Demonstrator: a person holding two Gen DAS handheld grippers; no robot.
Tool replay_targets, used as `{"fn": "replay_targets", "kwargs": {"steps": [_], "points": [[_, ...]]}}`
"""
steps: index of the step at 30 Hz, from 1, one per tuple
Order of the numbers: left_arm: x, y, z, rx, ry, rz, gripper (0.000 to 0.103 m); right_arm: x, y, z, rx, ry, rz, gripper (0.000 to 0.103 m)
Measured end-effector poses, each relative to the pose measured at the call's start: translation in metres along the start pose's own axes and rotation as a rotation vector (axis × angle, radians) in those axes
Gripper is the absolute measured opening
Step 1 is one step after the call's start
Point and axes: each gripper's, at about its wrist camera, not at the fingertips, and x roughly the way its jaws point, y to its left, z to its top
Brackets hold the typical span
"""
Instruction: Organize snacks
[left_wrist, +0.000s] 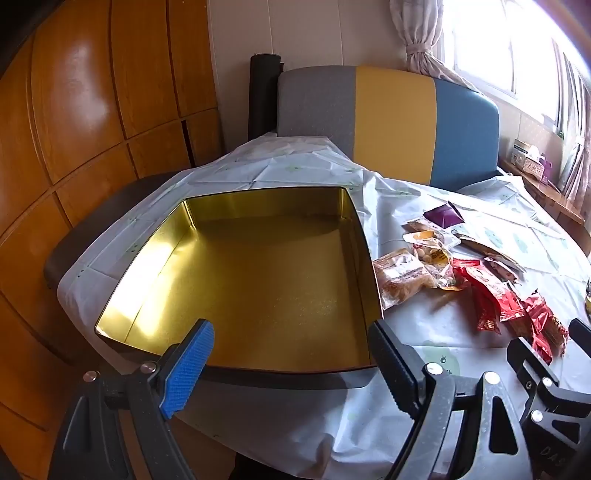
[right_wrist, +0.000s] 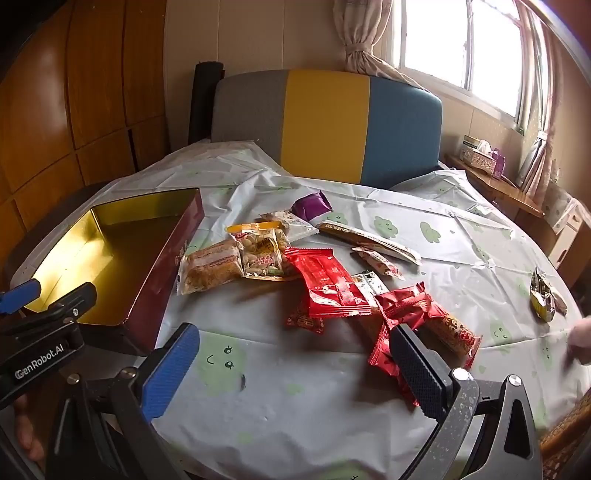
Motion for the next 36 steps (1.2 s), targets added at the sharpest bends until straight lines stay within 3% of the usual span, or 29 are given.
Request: {"fn": "replay_targets", "kwargs": {"steps": [20, 36], "points": [[-0.0047, -0.0028, 0.0048, 0.019, 0.028, -0.019, 0.087, -0.0027, -0.0016, -0.0004, -0.001, -0.006, 0.002, 0.103], [-0.0095, -0.0057, 0.0065, -0.009, 0.027, -0.09, 0.087, -0.0006, -0.0073, -0.0022, 0.019, 0.0, 0.005, 0.103]]}}
